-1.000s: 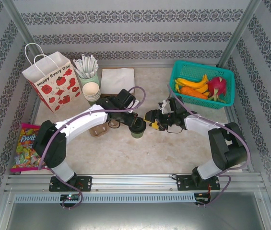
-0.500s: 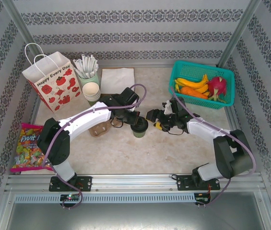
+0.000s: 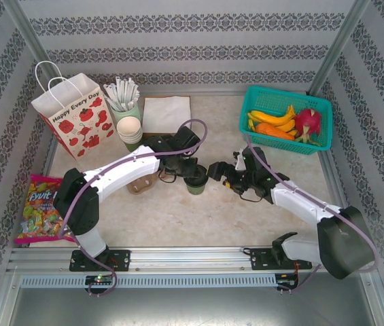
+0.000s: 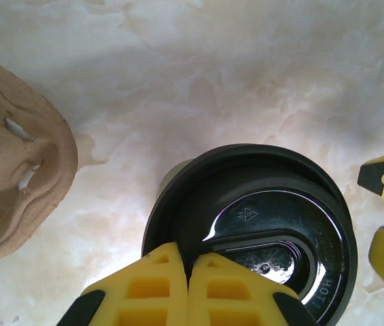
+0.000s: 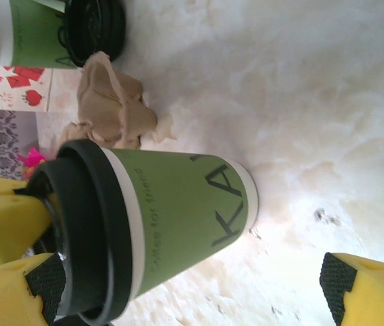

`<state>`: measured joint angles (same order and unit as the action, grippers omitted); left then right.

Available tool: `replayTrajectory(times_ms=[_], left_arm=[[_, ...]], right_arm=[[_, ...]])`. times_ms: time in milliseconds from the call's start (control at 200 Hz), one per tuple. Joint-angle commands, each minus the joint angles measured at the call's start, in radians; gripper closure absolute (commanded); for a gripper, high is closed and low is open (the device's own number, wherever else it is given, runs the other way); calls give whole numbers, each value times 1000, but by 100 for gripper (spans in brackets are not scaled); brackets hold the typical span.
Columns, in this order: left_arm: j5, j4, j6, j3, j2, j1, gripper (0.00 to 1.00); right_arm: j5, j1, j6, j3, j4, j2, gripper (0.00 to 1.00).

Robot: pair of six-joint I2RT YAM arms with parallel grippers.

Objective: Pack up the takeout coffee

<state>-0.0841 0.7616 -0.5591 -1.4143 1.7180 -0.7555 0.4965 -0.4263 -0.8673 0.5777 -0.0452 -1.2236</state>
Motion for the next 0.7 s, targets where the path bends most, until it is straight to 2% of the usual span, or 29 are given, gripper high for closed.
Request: replayTrajectory(times_ms=[0, 330, 510, 694], left_arm=[[48, 64, -33, -31, 15, -21, 100], [58, 92, -50, -63, 57, -33, 100], [57, 87, -50, -65, 64, -36, 100], [64, 83, -53, -62, 65, -39, 100]], right_arm=[[-49, -27, 7, -37, 42, 58, 2], [-58, -82, 84, -111, 87, 124, 3], [-44, -112, 48, -120, 212, 75, 5], [-88, -140, 47, -108, 233, 24, 5]])
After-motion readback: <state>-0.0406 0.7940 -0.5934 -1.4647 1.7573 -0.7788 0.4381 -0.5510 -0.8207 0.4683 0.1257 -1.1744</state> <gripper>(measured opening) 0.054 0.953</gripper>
